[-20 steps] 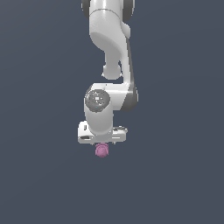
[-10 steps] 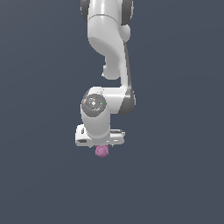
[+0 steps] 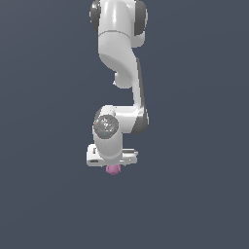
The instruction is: Pick up the object and move it to a goal position.
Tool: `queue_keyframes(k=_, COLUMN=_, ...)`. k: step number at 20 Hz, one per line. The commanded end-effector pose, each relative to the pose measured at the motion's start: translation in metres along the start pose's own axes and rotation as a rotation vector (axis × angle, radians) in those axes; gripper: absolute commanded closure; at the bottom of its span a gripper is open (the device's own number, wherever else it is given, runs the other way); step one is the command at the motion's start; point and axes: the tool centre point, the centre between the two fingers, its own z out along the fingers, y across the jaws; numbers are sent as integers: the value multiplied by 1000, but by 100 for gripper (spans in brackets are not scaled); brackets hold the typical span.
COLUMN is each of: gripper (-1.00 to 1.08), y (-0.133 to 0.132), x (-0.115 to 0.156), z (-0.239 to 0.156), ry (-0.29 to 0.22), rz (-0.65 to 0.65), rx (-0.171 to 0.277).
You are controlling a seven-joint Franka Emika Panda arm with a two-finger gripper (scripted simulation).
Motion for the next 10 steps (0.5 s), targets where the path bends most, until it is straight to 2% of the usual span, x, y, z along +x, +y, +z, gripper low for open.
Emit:
queue_keyframes(k=1, gripper=-92, y=0, x=0, z=9, ry=1, rz=0, rx=0)
queue_keyframes(k=6, gripper=-92, y=0, x=2, z=11, ry=1, rz=0, rx=0)
queue_keyframes(k=7, gripper=108, y=0, x=2, z=11, ry=1, rz=0, rx=0)
queue_keyframes(k=10, gripper=108, y=0, x=2, z=11, ry=1, rz=0, rx=0)
